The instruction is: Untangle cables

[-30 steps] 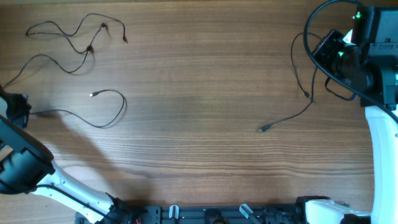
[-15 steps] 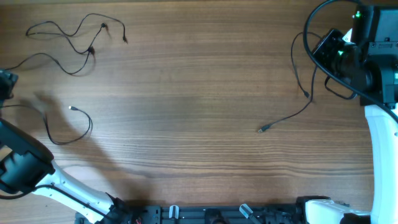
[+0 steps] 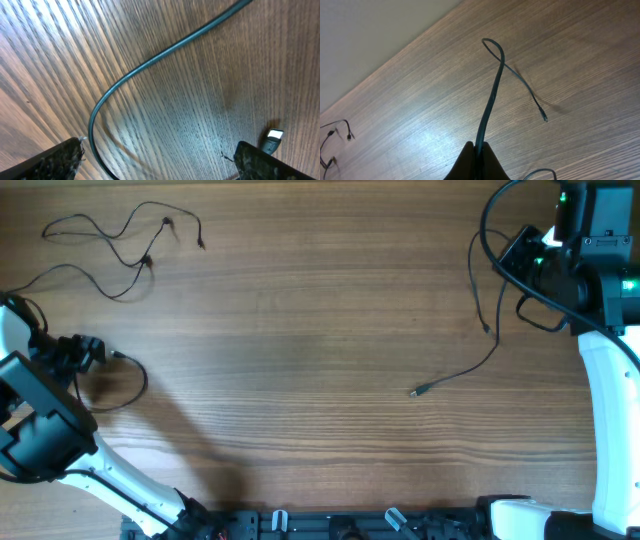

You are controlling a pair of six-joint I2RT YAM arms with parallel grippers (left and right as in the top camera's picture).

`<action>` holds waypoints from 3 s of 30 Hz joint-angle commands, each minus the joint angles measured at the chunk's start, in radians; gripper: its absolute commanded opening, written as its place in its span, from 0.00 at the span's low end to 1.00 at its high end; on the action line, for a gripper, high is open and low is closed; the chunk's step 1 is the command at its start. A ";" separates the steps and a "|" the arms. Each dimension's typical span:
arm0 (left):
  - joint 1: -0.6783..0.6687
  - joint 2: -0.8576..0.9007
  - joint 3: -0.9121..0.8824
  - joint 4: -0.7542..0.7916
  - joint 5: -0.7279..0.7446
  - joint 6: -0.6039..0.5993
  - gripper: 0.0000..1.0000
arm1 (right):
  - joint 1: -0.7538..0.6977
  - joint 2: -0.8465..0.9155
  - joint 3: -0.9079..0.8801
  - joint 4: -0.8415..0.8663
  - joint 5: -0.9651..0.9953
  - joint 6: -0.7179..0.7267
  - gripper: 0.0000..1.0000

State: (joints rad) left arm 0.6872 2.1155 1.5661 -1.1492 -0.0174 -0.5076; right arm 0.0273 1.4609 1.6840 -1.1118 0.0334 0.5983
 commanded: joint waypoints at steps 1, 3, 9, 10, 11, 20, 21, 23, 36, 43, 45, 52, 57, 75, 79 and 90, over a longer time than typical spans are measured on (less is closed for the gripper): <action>-0.018 -0.024 -0.005 -0.102 -0.003 -0.049 0.98 | -0.003 0.017 0.010 0.005 -0.010 0.004 0.04; -0.019 -0.082 -0.005 -0.116 -0.039 -0.097 0.97 | -0.002 0.017 0.010 0.003 -0.009 0.003 0.04; -0.019 -0.385 -0.194 -0.026 -0.040 -0.164 1.00 | -0.002 0.021 0.010 0.006 -0.010 0.005 0.04; -0.020 -0.410 -0.273 0.032 -0.027 -0.164 1.00 | -0.002 0.023 0.010 0.011 -0.010 0.006 0.04; -0.020 -0.428 -0.378 0.121 -0.008 -0.164 1.00 | -0.002 0.026 0.010 0.018 -0.010 0.004 0.04; -0.020 -0.421 -0.590 0.447 0.016 -0.234 0.93 | -0.002 0.026 0.009 -0.001 -0.010 0.004 0.04; -0.020 -0.410 -0.592 0.459 0.005 -0.235 0.89 | -0.002 0.026 0.009 -0.001 -0.010 0.004 0.05; -0.020 -0.388 -0.592 0.467 -0.011 -0.235 0.82 | -0.002 0.026 0.009 -0.001 -0.010 0.004 0.04; -0.020 -0.299 -0.592 0.582 0.139 -0.242 0.18 | -0.002 0.026 0.009 -0.001 -0.010 0.004 0.04; -0.020 -0.299 -0.590 0.743 0.489 -0.313 0.04 | -0.002 0.026 0.009 -0.002 -0.017 0.004 0.04; -0.020 -0.299 -0.590 0.762 0.504 -0.341 0.04 | -0.002 0.026 0.009 -0.002 -0.017 0.004 0.04; -0.020 -0.299 -0.590 0.893 0.503 -0.368 0.20 | -0.002 0.026 0.009 -0.006 -0.017 0.004 0.04; -0.020 -0.306 -0.588 0.917 0.526 -0.305 0.98 | -0.002 0.026 0.009 -0.006 -0.017 0.004 0.04; -0.615 -0.674 -0.495 0.863 0.521 -0.046 1.00 | 0.186 0.037 0.009 0.149 -0.558 -0.169 0.04; -0.652 -0.674 -0.495 0.919 0.515 -0.046 1.00 | 0.290 0.092 0.009 0.122 -0.477 -0.175 0.04; -0.644 -0.674 -0.496 0.785 0.446 -0.046 1.00 | 0.573 0.427 0.009 0.294 -0.531 -0.100 0.33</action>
State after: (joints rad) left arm 0.0387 1.4479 1.0607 -0.3523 0.4393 -0.5762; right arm 0.5533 1.8530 1.6836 -0.8532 -0.4568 0.4881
